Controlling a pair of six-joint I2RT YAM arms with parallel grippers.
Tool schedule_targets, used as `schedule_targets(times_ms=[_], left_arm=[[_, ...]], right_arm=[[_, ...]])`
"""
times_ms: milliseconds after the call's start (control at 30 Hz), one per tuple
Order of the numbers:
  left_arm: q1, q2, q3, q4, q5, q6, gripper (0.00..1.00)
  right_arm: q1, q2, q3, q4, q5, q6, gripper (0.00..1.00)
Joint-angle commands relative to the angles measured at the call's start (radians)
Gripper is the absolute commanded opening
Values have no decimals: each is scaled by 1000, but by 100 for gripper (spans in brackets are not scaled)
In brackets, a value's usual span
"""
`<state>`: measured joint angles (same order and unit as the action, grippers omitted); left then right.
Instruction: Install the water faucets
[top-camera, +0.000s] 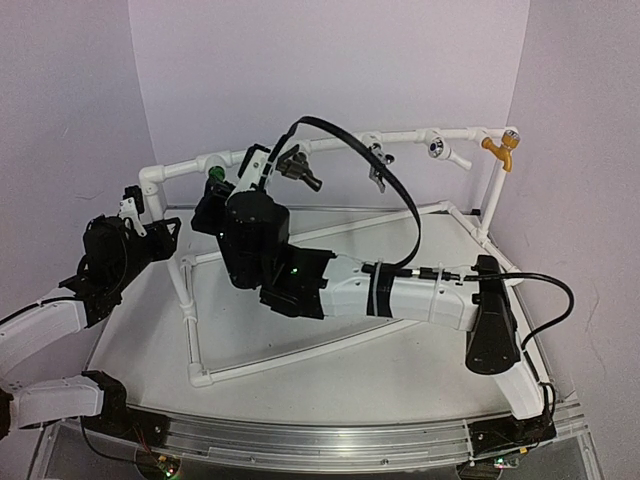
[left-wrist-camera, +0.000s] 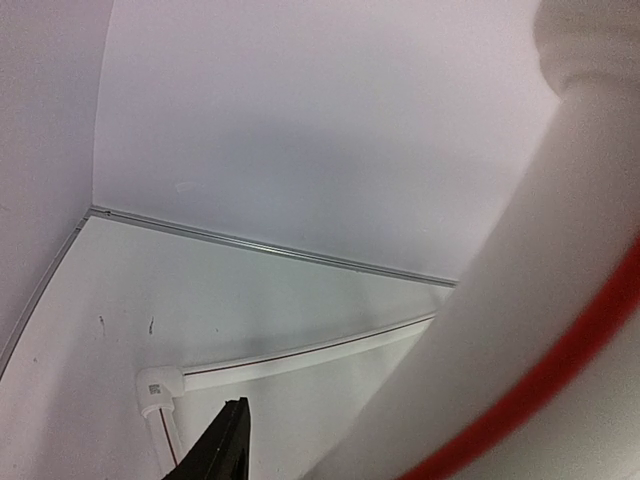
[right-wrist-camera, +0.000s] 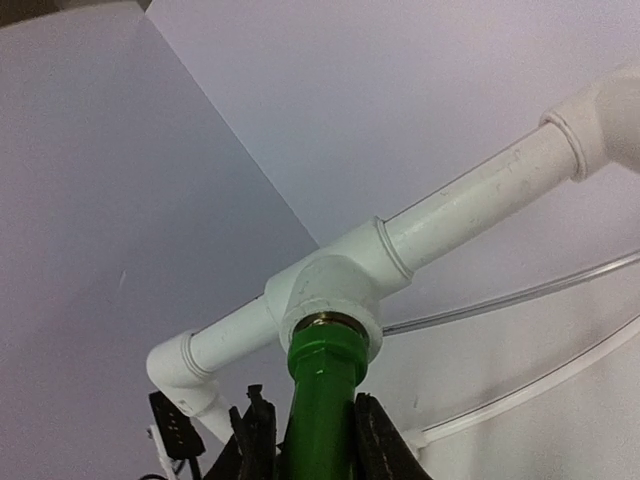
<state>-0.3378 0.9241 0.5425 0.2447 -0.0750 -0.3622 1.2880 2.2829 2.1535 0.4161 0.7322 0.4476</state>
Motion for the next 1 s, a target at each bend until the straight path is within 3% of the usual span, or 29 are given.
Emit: schedule_targets(times_ms=[0,133,200,600,767,967], left_arm=[[-36,6,37,-78,147,-188,0],[-35,7,36,-79,141,-195,0],[-36,4,32,-79,131,-198,0],[-36,8,31,-79,116,-194,0],[-36,2,30,-79,111,-181,0],[-35,5,25,-79,113,-172,0]], right_arm=[[-82,-71,-32,229,-142,393,0],[-84,-110,-115,321,-180,372,0],[-84,-137,-165,338,-191,328,7],[-58,-295,-385,334,-307,92,80],[-20,-422,-554,203,-274,17,88],[62,-518,-673,81,-374,-549,86]])
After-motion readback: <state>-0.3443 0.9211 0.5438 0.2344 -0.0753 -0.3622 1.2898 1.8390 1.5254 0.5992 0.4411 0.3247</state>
